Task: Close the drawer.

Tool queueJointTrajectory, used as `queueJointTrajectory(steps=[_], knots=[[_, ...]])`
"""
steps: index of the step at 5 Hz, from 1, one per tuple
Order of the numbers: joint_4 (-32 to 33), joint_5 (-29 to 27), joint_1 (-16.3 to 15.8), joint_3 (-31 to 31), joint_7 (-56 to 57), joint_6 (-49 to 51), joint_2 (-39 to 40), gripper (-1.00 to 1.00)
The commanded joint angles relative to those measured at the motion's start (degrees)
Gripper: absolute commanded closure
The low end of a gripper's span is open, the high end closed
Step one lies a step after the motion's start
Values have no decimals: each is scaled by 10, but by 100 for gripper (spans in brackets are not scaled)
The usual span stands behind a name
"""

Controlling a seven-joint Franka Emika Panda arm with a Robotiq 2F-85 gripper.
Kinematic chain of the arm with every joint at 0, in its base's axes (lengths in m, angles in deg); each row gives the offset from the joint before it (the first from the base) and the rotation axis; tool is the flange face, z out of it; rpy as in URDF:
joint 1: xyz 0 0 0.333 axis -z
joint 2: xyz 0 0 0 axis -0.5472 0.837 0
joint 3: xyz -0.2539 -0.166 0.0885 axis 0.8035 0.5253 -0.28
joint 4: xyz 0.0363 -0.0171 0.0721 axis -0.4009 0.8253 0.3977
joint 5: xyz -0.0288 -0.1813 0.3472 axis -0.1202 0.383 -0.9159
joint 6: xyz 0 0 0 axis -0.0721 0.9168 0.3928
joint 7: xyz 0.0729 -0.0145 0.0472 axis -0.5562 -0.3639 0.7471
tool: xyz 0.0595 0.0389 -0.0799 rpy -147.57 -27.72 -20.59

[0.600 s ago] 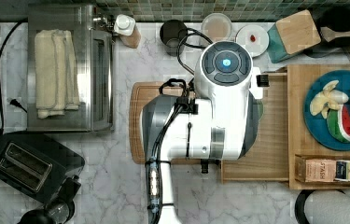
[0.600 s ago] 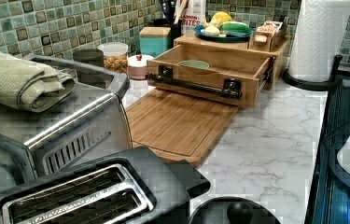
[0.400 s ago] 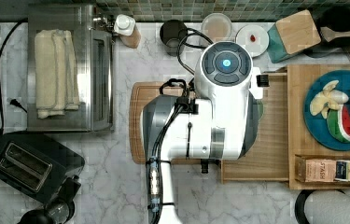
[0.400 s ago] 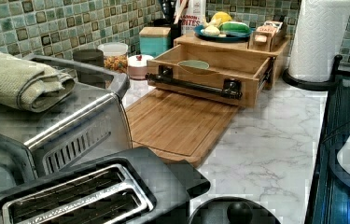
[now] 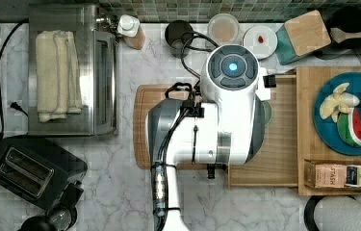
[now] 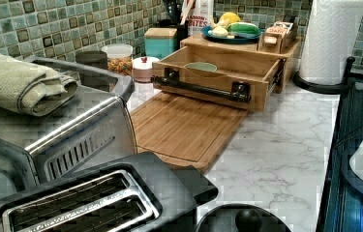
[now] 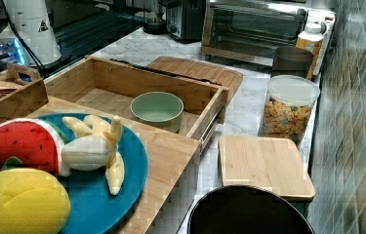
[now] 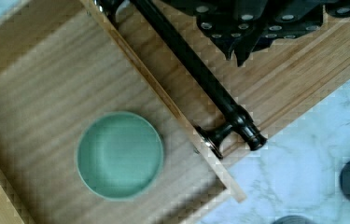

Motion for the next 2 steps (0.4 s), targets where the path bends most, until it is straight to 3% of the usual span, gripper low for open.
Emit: queueJointTrajectory(steps=[1,2], knots=[[118,-28,-38,-39,94,-118,-63,100],[145,-31,-57,-54,103,-152,-73,100]])
